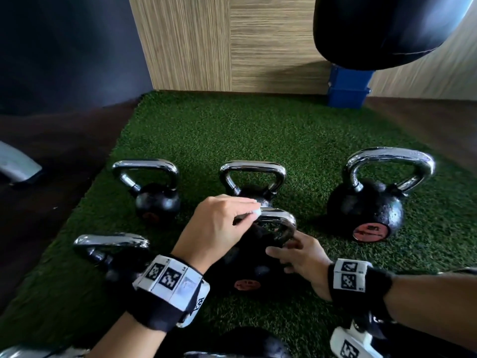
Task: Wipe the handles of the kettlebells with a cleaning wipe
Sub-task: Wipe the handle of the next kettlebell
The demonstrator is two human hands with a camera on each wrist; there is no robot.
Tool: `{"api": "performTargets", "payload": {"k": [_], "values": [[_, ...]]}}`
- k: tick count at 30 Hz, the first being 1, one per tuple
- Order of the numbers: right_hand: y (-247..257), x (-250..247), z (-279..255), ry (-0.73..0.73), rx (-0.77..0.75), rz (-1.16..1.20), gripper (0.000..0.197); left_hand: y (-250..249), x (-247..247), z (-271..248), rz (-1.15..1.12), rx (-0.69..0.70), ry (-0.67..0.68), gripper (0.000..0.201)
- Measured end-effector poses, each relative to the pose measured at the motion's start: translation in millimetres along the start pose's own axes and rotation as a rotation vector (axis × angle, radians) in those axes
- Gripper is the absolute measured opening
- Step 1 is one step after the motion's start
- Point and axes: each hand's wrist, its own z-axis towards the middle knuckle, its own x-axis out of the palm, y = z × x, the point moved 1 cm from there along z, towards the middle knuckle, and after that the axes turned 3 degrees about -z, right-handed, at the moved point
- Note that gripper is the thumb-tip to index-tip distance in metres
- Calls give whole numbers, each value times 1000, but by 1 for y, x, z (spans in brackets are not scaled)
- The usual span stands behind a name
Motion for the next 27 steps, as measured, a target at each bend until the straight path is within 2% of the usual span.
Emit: {"api": "performTargets", "payload": {"k": [3, 6, 8, 12, 14, 22, 25, 27], "values": [[-2, 2, 6, -85, -25, -87, 33, 15, -15, -8, -2, -90, -73, 16], [-6, -1, 9, -123, -38, -93, 41, 14, -16, -12, 76, -69, -21, 21], [-4, -1, 9, -129, -35, -100, 46, 17, -16, -17, 52, -90, 4, 25], [1, -1, 9, -119, -24, -120, 32, 47, -25, -39, -138, -367, -119, 23], [2, -2, 9, -94, -12, -113, 32, 62, -24, -50, -258, -478, -107, 23], [7, -3, 8, -50, -9, -140, 32, 91, 4, -75, -972, -671, -148, 31], [10, -4, 8, -26, -8, -141, 34, 97, 15, -82, -1104, -781, -190, 25], [11, -3, 8, -6, 3, -131, 37, 98, 30, -90, -1110, -866, -208, 20]]}}
